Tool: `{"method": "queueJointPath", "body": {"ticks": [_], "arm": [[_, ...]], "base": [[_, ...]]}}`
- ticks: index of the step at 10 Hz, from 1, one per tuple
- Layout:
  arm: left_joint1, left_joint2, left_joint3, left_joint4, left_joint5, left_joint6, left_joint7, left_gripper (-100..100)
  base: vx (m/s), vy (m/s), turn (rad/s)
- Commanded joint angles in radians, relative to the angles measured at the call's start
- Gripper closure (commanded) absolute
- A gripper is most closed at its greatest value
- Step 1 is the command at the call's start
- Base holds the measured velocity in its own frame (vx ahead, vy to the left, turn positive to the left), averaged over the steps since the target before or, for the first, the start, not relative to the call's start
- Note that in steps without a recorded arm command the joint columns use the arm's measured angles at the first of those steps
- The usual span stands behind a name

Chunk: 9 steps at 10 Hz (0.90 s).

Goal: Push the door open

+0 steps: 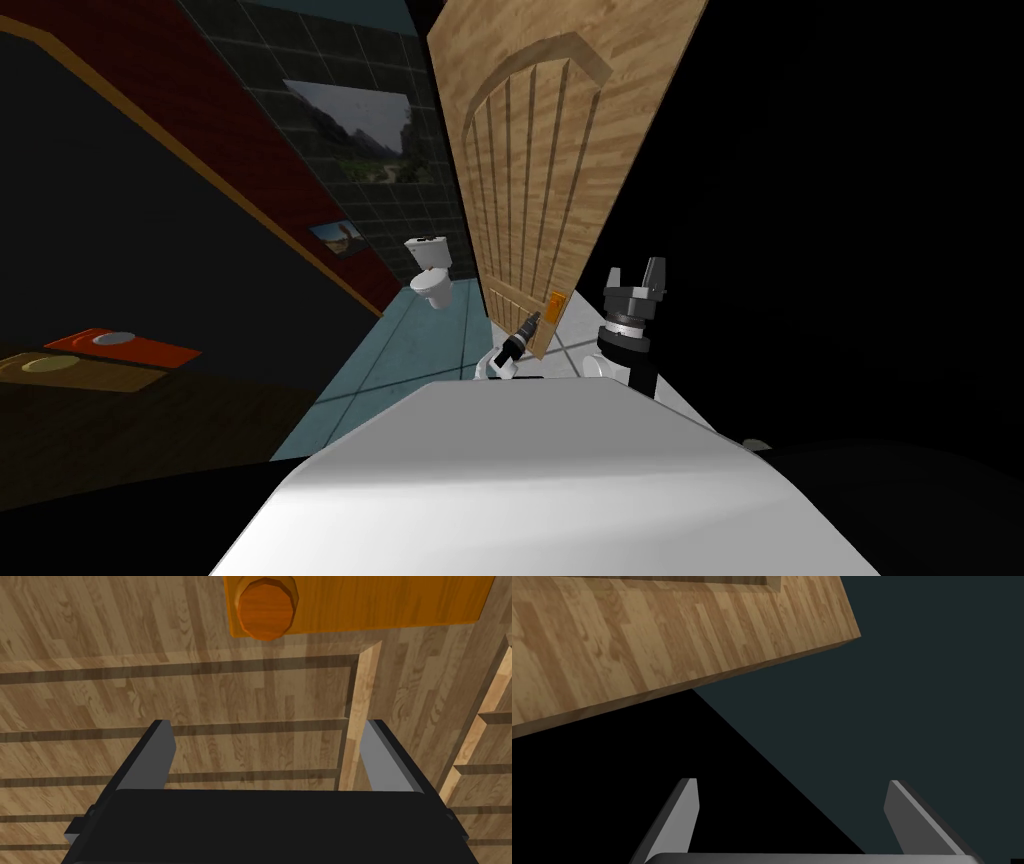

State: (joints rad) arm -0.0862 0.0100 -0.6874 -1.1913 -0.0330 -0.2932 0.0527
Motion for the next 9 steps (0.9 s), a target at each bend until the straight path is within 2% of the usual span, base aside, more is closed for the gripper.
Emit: {"method": "queueJointPath", "body": {"ticks": [1, 3, 5, 6, 7, 8, 9], "arm": [[-0.005, 0.013, 0.006, 0.002, 0.0, -0.002, -0.003, -100], [-0.008, 0.006, 0.012, 0.01, -0.001, -0.011, -0.005, -100], [-0.011, -0.021, 0.018, 0.017, -0.001, -0.018, -0.007, -100], [-0.012, -0.042, 0.02, 0.02, -0.001, -0.021, -0.007, -100], [-0.012, -0.028, 0.018, 0.017, 0.0, -0.018, -0.005, -100], [-0.012, -0.028, 0.018, 0.017, 0.0, -0.018, -0.005, 100], [-0.012, -0.028, 0.018, 0.017, 0.0, -0.018, -0.005, 100]], "base": [[0.208, -0.17, -0.009], [0.212, -0.183, -0.027], [0.139, -0.184, -0.022], [0.114, -0.17, -0.018], [0.045, -0.074, 0.005], [-0.005, 0.007, 0.004], [-0.017, 0.028, -0.014]]}}
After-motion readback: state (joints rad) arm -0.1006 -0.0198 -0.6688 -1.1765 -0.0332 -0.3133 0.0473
